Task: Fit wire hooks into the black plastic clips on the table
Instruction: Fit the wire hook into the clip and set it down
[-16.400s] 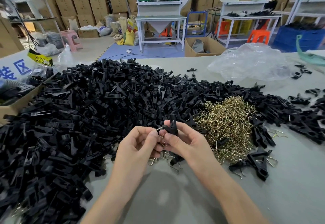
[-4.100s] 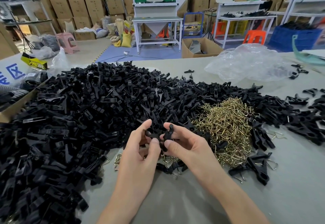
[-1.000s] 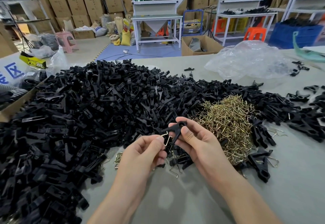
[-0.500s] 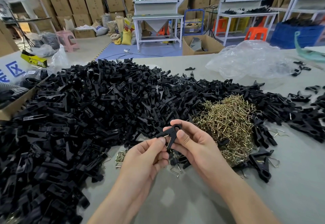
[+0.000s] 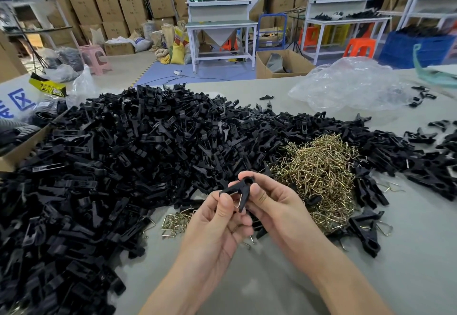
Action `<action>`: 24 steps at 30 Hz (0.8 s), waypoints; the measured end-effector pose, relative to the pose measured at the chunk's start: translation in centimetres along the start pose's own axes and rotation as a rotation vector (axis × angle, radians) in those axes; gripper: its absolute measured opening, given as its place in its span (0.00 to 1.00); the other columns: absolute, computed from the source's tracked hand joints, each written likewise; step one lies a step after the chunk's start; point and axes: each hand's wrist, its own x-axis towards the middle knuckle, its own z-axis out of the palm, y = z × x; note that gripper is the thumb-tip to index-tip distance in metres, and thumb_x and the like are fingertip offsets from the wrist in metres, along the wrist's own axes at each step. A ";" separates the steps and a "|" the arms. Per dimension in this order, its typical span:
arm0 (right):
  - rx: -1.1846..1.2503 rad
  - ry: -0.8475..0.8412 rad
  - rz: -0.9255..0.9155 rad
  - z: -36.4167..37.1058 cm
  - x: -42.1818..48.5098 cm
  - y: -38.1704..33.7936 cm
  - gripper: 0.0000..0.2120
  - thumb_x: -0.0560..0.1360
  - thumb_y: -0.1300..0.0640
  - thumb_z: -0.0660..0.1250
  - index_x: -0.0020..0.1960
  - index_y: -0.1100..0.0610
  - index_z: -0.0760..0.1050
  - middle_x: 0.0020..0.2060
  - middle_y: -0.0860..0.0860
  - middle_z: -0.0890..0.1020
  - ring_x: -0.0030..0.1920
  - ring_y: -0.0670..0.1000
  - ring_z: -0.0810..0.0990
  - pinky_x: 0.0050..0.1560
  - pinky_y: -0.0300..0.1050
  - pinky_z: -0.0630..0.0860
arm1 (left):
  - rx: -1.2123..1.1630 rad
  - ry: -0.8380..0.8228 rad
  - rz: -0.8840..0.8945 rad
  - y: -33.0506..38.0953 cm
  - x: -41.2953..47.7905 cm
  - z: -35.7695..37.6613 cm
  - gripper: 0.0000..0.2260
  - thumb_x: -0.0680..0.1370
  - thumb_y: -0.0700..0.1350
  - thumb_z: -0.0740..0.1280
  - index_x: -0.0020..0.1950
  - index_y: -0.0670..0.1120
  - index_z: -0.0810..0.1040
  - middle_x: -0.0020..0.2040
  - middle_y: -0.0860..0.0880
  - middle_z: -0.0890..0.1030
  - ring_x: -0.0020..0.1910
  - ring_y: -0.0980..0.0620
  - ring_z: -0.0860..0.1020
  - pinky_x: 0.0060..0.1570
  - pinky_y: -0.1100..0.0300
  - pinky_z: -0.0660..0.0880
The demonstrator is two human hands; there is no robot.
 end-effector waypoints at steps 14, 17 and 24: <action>-0.029 -0.036 0.056 -0.4 -0.2 0.2 0.13 0.76 0.55 0.68 0.59 0.56 0.84 0.37 0.53 0.82 0.38 0.50 0.83 0.44 0.40 0.80 | -0.066 -0.220 -0.096 0.3 -0.2 -1.0 0.19 0.74 0.54 0.70 0.63 0.53 0.81 0.42 0.47 0.81 0.33 0.57 0.77 0.34 0.61 0.79; -0.017 -0.063 0.070 -0.4 -0.3 0.2 0.14 0.78 0.56 0.67 0.62 0.58 0.82 0.37 0.53 0.84 0.38 0.51 0.85 0.44 0.40 0.81 | -0.153 -0.242 -0.124 0.2 -0.1 -1.1 0.19 0.73 0.53 0.70 0.62 0.51 0.82 0.40 0.47 0.79 0.31 0.57 0.74 0.36 0.61 0.79; -0.004 -0.044 0.083 -0.3 -0.2 0.6 0.17 0.75 0.56 0.69 0.62 0.60 0.81 0.39 0.54 0.85 0.42 0.54 0.86 0.46 0.43 0.82 | -0.225 -0.158 -0.055 -0.2 0.0 -0.9 0.11 0.77 0.49 0.66 0.52 0.47 0.86 0.37 0.45 0.79 0.26 0.58 0.73 0.38 0.59 0.79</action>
